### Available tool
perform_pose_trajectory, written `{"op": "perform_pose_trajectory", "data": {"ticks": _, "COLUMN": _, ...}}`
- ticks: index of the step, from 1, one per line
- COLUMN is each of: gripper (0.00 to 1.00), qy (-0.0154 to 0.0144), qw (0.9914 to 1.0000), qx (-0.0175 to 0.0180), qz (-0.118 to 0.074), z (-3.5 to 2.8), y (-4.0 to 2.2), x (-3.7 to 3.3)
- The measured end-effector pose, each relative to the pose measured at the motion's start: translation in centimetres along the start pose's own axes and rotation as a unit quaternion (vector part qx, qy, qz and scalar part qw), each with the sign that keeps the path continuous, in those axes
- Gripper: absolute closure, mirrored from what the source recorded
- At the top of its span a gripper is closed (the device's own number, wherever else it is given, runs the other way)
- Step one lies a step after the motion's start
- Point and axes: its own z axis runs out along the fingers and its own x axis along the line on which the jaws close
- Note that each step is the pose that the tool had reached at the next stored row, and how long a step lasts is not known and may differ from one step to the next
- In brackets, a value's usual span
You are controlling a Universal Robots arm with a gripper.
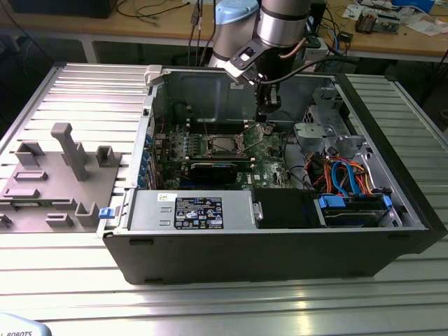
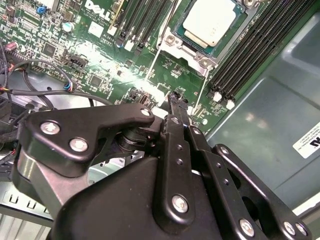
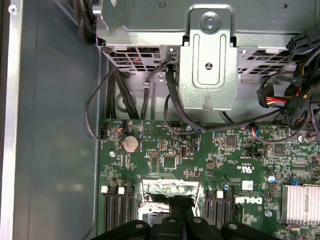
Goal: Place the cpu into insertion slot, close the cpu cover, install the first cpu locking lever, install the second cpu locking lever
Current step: 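Close the cpu cover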
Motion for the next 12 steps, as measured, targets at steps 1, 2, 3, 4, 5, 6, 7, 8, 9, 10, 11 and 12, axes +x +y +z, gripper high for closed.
{"op": "perform_pose_trajectory", "data": {"ticks": 1, "gripper": 0.89, "qy": 0.0, "qw": 1.0, "qx": 0.0, "qz": 0.0, "z": 0.0, "y": 0.02, "x": 0.0}}
{"op": "perform_pose_trajectory", "data": {"ticks": 2, "gripper": 0.89, "qy": 0.0, "qw": 1.0, "qx": 0.0, "qz": 0.0, "z": 0.0, "y": 0.05, "x": 0.0}}
{"op": "perform_pose_trajectory", "data": {"ticks": 3, "gripper": 0.89, "qy": 0.0, "qw": 1.0, "qx": 0.0, "qz": 0.0, "z": 0.0, "y": 0.06, "x": 0.0}}
{"op": "perform_pose_trajectory", "data": {"ticks": 4, "gripper": 0.89, "qy": 0.0, "qw": 1.0, "qx": 0.0, "qz": 0.0, "z": 0.0, "y": 0.09, "x": 0.0}}
{"op": "perform_pose_trajectory", "data": {"ticks": 5, "gripper": 0.89, "qy": 0.0, "qw": 1.0, "qx": 0.0, "qz": 0.0, "z": 0.0, "y": 0.11, "x": 0.0}}
{"op": "perform_pose_trajectory", "data": {"ticks": 6, "gripper": 0.89, "qy": 0.0, "qw": 1.0, "qx": 0.0, "qz": 0.0, "z": 0.0, "y": 0.15, "x": -0.01}}
{"op": "perform_pose_trajectory", "data": {"ticks": 7, "gripper": 0.89, "qy": 0.0, "qw": 1.0, "qx": 0.0, "qz": 0.0, "z": 0.0, "y": 0.19, "x": -0.01}}
{"op": "perform_pose_trajectory", "data": {"ticks": 8, "gripper": 0.89, "qy": 0.0, "qw": 1.0, "qx": 0.0, "qz": 0.0, "z": 0.0, "y": 0.22, "x": -0.01}}
{"op": "perform_pose_trajectory", "data": {"ticks": 9, "gripper": 0.89, "qy": 0.0, "qw": 1.0, "qx": 0.0, "qz": 0.0, "z": 0.0, "y": 0.24, "x": -0.01}}
{"op": "perform_pose_trajectory", "data": {"ticks": 10, "gripper": 0.89, "qy": 0.0, "qw": 1.0, "qx": 0.0, "qz": 0.0, "z": 0.0, "y": 0.27, "x": -0.01}}
{"op": "perform_pose_trajectory", "data": {"ticks": 11, "gripper": 0.89, "qy": 0.0, "qw": 1.0, "qx": 0.0, "qz": 0.0, "z": 0.0, "y": 0.29, "x": -0.01}}
{"op": "perform_pose_trajectory", "data": {"ticks": 12, "gripper": 0.89, "qy": 0.0, "qw": 1.0, "qx": 0.0, "qz": 0.0, "z": 0.0, "y": 0.31, "x": -0.01}}
